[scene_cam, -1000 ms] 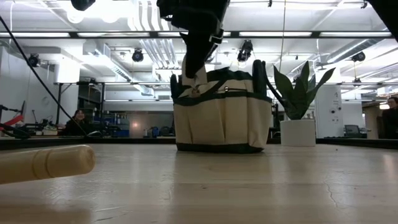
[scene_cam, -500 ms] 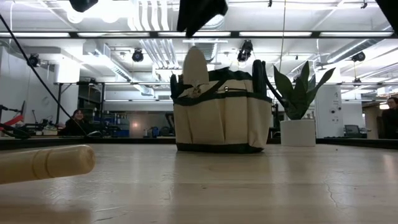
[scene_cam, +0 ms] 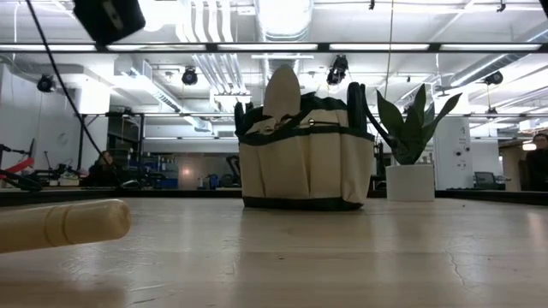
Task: Pick & Place Garden tools in Gardening bag
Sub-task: Put the trowel into the front bag pocket with the other trowel
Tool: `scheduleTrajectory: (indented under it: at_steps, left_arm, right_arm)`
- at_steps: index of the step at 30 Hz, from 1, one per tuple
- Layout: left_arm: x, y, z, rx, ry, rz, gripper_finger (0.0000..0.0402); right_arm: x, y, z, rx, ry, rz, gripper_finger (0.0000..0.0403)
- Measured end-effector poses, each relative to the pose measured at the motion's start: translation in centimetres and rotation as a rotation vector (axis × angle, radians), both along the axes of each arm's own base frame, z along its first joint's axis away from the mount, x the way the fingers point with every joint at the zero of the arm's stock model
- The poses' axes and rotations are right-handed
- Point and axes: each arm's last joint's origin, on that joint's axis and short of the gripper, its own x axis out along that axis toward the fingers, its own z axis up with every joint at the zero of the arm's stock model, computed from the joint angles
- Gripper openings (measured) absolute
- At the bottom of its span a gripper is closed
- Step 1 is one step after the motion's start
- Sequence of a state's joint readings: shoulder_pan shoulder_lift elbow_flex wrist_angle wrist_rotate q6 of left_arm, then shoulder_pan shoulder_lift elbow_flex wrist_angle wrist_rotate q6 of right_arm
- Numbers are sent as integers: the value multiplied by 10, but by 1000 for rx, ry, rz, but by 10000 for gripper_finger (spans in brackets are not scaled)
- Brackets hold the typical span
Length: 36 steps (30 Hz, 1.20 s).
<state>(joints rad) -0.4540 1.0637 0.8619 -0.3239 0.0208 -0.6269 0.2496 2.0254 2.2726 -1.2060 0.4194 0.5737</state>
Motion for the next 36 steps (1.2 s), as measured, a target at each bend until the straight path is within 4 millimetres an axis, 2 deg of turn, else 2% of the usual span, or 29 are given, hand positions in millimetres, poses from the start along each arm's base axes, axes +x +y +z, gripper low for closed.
scheduleTrajectory:
  at_steps: [8,16,27,32,36]
  left_arm:
    - [33,-43,-48,16,135,-47,142]
    - [62,-75,-93,39,180,-57,142]
    - [89,-99,-136,114,286,-68,142]
    - [92,-101,-153,131,336,-69,142]
    - [92,-101,-157,133,367,-56,142]
  right_arm:
    - [-13,36,5,-4,-27,71,194]
    - [-19,54,7,9,-55,61,194]
    - [-23,59,12,25,-78,68,194]
    - [-22,59,12,28,-86,68,194]
    - [-21,61,13,33,-103,74,194]
